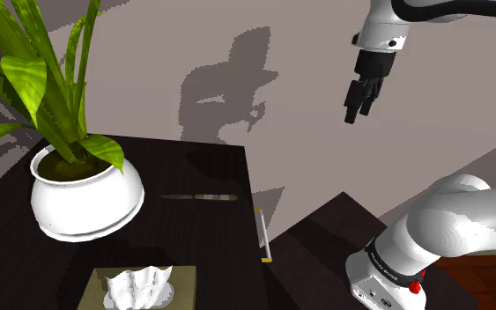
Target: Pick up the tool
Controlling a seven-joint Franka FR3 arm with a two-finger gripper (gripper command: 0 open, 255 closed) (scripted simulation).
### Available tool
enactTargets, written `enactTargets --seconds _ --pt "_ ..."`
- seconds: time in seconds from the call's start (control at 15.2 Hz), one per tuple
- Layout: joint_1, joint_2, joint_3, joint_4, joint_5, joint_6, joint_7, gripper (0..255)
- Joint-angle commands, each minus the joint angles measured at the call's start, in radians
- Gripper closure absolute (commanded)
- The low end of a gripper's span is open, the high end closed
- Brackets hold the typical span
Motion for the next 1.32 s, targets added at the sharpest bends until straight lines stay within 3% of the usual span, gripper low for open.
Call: enactTargets --seconds 0.0,0.59,1.25 --pt "0.000 0.000 0.000 0.000 0.000 0.000 0.000 0" --pt "0.102 0.195 0.070 -0.046 0.051 0.284 -0.071 0" --pt "0.202 0.463 0.163 -0.005 0.076 0.562 -0.141 0"
